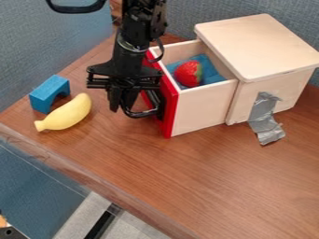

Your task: Open the drawer

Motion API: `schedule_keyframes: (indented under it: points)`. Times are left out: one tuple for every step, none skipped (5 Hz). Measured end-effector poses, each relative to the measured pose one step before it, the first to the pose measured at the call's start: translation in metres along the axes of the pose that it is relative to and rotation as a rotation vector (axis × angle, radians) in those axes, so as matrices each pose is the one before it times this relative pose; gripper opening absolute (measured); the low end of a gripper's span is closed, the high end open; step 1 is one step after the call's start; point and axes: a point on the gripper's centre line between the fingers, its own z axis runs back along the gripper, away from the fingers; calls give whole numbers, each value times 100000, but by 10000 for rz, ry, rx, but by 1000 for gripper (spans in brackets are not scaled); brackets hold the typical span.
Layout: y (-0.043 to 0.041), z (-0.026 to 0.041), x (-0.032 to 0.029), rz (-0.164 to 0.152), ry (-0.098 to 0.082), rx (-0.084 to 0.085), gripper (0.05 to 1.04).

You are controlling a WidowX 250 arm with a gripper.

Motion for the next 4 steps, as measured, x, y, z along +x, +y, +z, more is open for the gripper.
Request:
schedule_keyframes:
  points:
    - [216, -79, 87, -62, 64, -18, 190]
    - [-6, 244, -198, -579, 174, 41, 425]
    - [-459, 578, 173, -425, -83, 1, 740]
    - [15, 218, 170, -191, -7, 58, 986]
